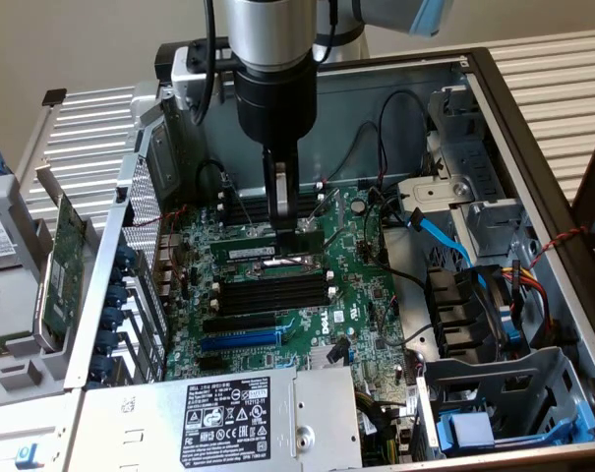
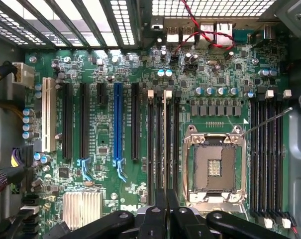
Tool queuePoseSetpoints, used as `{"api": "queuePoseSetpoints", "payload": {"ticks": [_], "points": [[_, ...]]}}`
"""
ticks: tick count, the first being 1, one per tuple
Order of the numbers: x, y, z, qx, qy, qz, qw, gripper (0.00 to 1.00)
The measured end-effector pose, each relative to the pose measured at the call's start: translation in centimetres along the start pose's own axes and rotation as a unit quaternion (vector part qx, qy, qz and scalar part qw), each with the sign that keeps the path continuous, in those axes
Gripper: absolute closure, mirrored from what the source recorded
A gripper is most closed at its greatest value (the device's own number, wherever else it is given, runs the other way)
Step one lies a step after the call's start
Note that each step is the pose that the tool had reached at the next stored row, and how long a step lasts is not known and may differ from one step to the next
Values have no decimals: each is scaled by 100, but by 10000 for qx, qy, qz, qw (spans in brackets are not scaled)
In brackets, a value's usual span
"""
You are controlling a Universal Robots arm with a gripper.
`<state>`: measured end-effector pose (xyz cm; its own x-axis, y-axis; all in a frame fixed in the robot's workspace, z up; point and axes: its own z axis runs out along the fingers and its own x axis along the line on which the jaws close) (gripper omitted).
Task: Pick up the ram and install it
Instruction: 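Insert the ram into the slot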
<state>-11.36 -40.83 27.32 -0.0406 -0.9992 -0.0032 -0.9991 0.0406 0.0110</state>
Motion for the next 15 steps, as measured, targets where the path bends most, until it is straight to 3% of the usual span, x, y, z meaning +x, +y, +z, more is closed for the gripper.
{"api": "queuePoseSetpoints", "payload": {"ticks": [10,12,15], "points": [[26,-4,105,1,11,19,10000,87],[26,-4,120,2,31,25,10000,87],[26,-5,132,4,92,29,10000,87]]}}
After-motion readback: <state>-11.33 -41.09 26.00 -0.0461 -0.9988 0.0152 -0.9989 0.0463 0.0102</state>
